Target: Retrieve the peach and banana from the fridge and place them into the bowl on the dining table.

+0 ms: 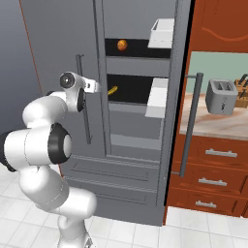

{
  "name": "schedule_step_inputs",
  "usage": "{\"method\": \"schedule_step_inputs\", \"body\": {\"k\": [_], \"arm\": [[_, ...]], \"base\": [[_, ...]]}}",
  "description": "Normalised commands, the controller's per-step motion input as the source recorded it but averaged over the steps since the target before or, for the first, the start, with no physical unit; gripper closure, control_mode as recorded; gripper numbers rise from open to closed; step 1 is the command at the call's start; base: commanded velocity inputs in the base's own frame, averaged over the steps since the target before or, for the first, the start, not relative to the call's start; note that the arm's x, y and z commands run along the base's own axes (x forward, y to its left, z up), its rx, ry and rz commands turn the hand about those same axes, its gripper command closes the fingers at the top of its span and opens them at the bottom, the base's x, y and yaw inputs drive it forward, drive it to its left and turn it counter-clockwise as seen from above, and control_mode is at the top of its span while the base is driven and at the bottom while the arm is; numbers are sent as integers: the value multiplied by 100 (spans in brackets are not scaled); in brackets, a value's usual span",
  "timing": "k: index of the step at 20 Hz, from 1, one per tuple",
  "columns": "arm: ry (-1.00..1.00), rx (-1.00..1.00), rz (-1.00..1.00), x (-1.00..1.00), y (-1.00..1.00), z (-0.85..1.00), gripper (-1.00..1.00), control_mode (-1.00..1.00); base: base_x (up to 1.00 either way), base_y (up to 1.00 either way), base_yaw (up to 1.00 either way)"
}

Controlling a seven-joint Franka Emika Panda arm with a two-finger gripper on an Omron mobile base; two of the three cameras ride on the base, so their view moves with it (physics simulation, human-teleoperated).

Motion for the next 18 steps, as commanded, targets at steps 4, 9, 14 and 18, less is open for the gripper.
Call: {"method": "schedule_step_inputs", "body": {"k": [4,9,14,18], "arm": [[8,0,-5,54,34,0,100,-100],[23,-4,-2,31,62,0,100,-100],[20,-6,-1,10,76,0,100,-100],[11,-4,0,41,59,-4,100,-100]], "base": [[0,0,0],[0,0,0],[0,0,0],[0,0,0]]}}
